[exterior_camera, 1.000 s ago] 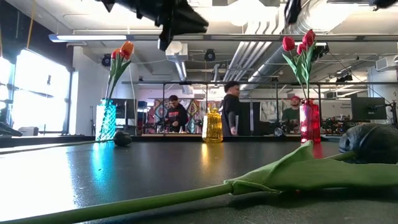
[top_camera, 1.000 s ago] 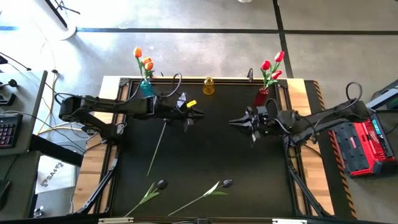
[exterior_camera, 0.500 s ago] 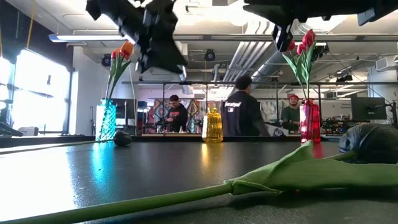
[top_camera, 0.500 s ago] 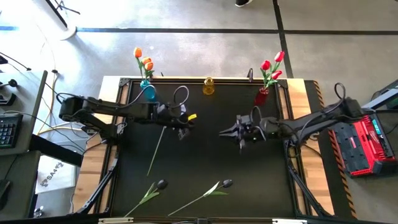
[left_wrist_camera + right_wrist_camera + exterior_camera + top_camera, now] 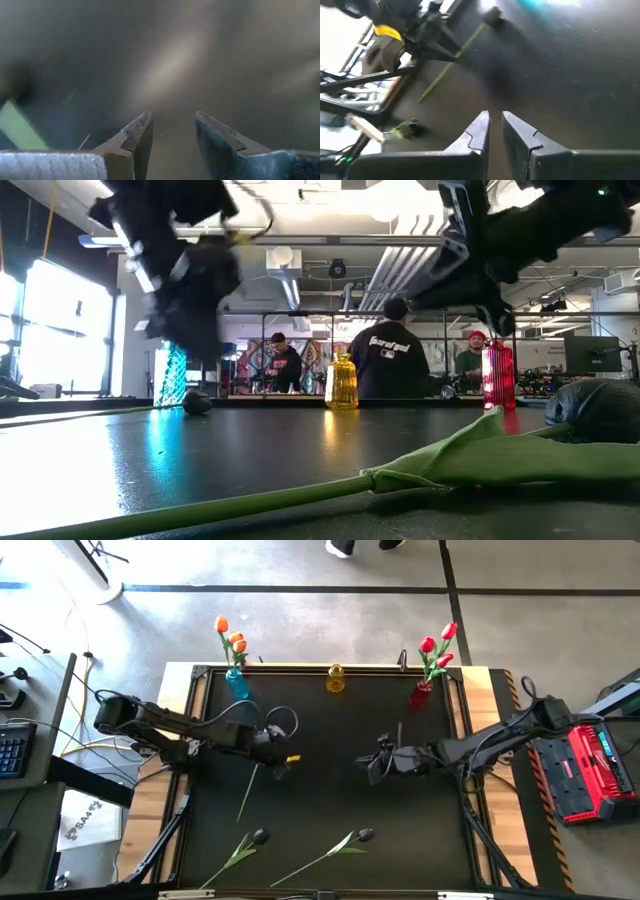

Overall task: Sort flowers into vase by color
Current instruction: Put the top left black flower into the yellow vase

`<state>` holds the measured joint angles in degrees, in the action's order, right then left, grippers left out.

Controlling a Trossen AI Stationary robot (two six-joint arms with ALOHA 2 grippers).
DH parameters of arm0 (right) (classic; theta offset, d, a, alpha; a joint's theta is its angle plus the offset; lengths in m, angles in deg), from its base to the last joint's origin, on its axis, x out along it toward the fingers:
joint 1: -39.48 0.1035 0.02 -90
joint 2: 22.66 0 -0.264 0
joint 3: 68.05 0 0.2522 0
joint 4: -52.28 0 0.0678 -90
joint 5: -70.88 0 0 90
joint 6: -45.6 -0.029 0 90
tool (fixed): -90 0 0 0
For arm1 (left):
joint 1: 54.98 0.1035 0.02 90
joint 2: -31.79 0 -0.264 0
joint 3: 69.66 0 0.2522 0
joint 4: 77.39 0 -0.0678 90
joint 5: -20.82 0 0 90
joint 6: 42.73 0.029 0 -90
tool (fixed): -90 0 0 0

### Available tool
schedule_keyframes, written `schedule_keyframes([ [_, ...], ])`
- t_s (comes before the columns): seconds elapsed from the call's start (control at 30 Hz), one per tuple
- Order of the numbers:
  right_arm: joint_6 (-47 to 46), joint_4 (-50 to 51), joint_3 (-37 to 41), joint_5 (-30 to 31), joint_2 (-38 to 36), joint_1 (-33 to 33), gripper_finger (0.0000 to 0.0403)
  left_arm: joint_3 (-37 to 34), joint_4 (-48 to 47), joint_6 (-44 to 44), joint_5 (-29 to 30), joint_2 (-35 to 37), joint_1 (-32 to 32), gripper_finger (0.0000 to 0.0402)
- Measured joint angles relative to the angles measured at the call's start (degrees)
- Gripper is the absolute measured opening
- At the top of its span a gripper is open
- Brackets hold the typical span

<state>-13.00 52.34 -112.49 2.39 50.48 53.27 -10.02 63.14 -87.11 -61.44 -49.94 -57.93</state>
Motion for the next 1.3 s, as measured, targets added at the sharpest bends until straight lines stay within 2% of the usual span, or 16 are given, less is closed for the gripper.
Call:
schedule_keyframes([
  [0.1, -1.91, 2.24, 0.0, 1.69, 0.0, 1.2, 0.0039, -0.89, -8.16, -5.93, 0.39, 0.0, -0.5, 0.0136],
  [0.23, -1.53, 3.34, 0.0, 0.91, 0.0, 1.41, 0.0039, -2.32, -12.18, -9.39, 2.84, -0.02, -0.39, 0.0136],
  [0.33, -1.66, 3.08, 0.0, 0.31, 0.0, 1.41, 0.0039, -2.34, -11.83, -10.06, 5.45, 0.0, 0.73, 0.0136],
  [0.73, -4.73, 2.26, 0.0, -0.75, 0.0, 3.6, 0.0039, -3.12, -13.36, -9.53, 6.85, -0.61, 6.26, 0.0136],
  [0.93, -5.91, 2.28, 0.0, -0.7, -0.01, 5.04, 0.0039, -5.77, -7.69, -6.56, 3.21, -3.26, 9.22, 0.0134],
  [1.1, -5.85, 2.38, 0.0, -0.69, -0.02, 5.52, 0.0039, -5.65, -6.22, -4.97, 0.95, -5.55, 10.07, 0.0098],
  [1.3, -5.68, 2.59, 0.0, -0.69, -0.02, 5.52, 0.0039, -5.69, -5.49, -4.33, 0.13, -5.27, 10.13, 0.0016],
])
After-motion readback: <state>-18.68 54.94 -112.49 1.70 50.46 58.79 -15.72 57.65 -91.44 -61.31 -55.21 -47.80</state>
